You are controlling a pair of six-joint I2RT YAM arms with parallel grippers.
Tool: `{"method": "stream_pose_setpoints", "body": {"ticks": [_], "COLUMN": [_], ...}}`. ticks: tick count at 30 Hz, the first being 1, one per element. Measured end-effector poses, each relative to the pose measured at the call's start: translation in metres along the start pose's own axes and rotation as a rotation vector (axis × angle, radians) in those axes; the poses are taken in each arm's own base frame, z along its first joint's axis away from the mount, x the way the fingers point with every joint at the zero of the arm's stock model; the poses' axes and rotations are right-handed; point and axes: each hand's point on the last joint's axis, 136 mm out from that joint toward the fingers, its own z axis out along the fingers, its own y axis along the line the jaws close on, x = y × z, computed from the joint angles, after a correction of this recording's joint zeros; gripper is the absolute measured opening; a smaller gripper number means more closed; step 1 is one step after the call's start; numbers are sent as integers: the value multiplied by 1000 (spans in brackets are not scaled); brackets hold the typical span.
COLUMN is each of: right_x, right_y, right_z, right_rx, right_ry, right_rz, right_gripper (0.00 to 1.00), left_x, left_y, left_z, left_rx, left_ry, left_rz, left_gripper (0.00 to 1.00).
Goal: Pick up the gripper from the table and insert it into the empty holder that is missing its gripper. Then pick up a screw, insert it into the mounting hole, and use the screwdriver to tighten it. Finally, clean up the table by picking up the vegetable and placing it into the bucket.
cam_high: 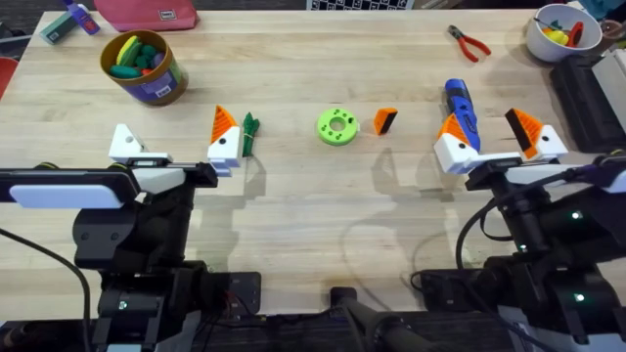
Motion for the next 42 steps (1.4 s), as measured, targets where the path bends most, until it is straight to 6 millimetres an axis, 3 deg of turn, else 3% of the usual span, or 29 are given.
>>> {"method": "stream_pose_setpoints", "body": {"ticks": [9, 13, 20, 25, 28, 32, 42], "right_x": [0, -3, -57, -99, -118, -119, -83], "right_y": [1, 2, 4, 5, 6, 6, 5], "right_z": [0, 0, -8, -24, -33, -35, -14], "right_rx": [-8, -11, -20, -24, -23, -23, -21], "right_ry": [1, -13, -203, -218, -154, 40, 614], "right_rz": [0, 0, -10, -12, -8, 2, 33], "right_gripper": [994, 994, 994, 994, 994, 994, 993], "left_x": [0, -12, -26, -72, -96, -101, -62], "left_y": [0, 0, -1, -1, -1, -1, -1], "left_z": [0, 0, -5, -13, -10, 8, 57], "left_rx": [0, 1, 3, 3, 3, 6, 12], "left_ry": [-2, -49, -36, 4, 86, 302, 790], "left_rz": [0, 0, 0, 9, 26, 36, 36], "left_gripper": [985, 985, 985, 985, 985, 985, 987]}}
